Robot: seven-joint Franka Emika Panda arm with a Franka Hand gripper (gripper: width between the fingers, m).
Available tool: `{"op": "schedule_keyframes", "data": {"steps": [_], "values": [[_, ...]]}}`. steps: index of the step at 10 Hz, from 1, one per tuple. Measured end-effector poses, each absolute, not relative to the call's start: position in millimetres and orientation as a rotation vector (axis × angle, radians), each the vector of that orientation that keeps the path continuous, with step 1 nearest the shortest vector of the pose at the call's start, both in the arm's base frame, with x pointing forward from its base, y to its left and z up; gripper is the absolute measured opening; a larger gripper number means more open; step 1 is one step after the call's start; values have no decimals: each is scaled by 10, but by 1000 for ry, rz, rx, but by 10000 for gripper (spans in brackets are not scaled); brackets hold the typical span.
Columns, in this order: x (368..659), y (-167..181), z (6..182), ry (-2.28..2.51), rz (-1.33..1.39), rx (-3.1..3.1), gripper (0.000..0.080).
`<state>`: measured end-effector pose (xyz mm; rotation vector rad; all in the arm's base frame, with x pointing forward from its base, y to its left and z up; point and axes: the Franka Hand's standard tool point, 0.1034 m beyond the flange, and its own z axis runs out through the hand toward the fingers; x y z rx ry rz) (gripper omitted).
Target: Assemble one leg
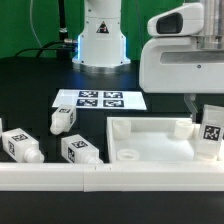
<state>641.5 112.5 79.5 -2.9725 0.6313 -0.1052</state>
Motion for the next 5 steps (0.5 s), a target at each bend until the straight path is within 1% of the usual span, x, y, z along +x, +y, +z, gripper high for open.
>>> {"op": "schedule_keyframes", "data": {"steps": [3,5], "values": [[6397,1115,794,1127,-64,-2815,296],[6384,1115,775,1620,-25,-2511,295]]}}
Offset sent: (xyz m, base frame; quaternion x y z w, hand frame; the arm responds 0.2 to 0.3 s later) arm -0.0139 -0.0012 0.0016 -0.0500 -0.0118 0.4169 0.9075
